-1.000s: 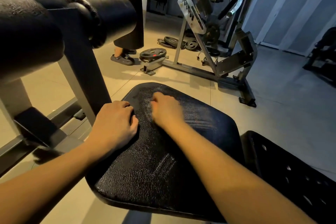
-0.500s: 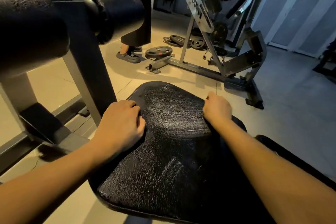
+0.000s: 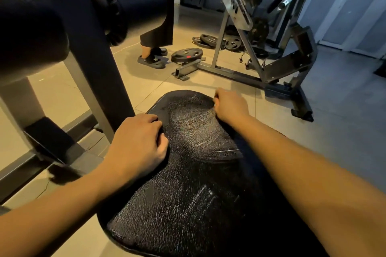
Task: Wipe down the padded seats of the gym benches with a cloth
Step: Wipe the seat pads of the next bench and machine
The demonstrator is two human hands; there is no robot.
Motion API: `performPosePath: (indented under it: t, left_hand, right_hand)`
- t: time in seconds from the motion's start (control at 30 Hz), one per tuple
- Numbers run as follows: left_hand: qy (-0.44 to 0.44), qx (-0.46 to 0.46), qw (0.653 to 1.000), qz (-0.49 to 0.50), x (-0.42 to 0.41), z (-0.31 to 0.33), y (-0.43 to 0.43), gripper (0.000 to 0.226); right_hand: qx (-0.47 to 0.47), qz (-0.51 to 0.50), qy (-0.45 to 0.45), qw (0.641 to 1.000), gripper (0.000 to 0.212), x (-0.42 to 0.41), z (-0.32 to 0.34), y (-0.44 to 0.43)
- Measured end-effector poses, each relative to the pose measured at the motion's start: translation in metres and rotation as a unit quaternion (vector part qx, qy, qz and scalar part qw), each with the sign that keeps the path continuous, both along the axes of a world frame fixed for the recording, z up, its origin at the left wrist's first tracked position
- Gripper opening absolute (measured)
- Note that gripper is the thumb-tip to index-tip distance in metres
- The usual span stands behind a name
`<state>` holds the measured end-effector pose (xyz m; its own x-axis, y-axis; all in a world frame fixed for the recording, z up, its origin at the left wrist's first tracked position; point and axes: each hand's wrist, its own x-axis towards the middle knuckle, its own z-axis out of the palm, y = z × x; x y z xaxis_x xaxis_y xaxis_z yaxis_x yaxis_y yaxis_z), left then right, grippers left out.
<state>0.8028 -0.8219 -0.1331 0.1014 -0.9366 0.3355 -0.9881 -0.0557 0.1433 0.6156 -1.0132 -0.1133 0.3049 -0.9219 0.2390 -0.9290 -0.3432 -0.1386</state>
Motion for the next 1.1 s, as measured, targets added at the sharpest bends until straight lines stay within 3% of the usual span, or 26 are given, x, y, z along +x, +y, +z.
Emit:
performPosePath:
  t: [0.07,0.23,0.37,0.43,0.53,0.6,0.77,0.93,1.0,1.1]
  left_hand:
    - [0.009,0.004,1.000,0.000,0.001,0.001,0.000,0.045]
    - [0.019,0.010,1.000,0.006,0.000,0.004,0.003,0.047]
    - [0.021,0.010,1.000,0.011,-0.003,0.004,0.004,0.045]
    - [0.027,0.008,1.000,0.014,-0.002,0.004,0.003,0.044]
    - [0.035,0.009,0.999,0.016,0.000,0.002,0.004,0.043]
    - [0.041,0.000,0.999,0.014,0.000,0.003,0.003,0.043]
    - [0.038,0.001,0.999,0.011,0.000,0.002,0.003,0.045]
    - [0.039,0.000,0.999,0.009,0.002,0.001,0.002,0.046]
    - [0.038,0.007,0.999,0.007,0.001,0.002,0.003,0.046]
    - [0.041,0.001,0.999,0.006,0.002,0.001,0.003,0.046]
  right_hand:
    - [0.003,0.004,-0.021,1.000,0.017,0.030,0.004,-0.009]
    - [0.025,0.162,-0.026,0.986,0.022,0.072,-0.007,0.032]
    - [0.019,0.049,0.021,0.998,0.018,0.037,0.008,-0.013]
    - [0.022,0.035,0.000,0.999,0.016,0.043,0.013,-0.021]
    - [0.064,0.170,-0.039,0.983,0.013,0.067,0.001,0.013]
    - [0.062,0.209,-0.029,0.976,0.012,0.060,-0.004,0.023]
    - [0.012,0.032,0.025,0.999,0.018,0.047,0.013,-0.021]
    - [0.070,0.251,-0.014,0.965,0.014,0.071,0.004,0.034]
    - [0.043,0.202,0.024,0.978,0.014,0.056,0.009,0.016]
    - [0.001,0.033,0.055,0.998,0.015,0.036,0.010,-0.008]
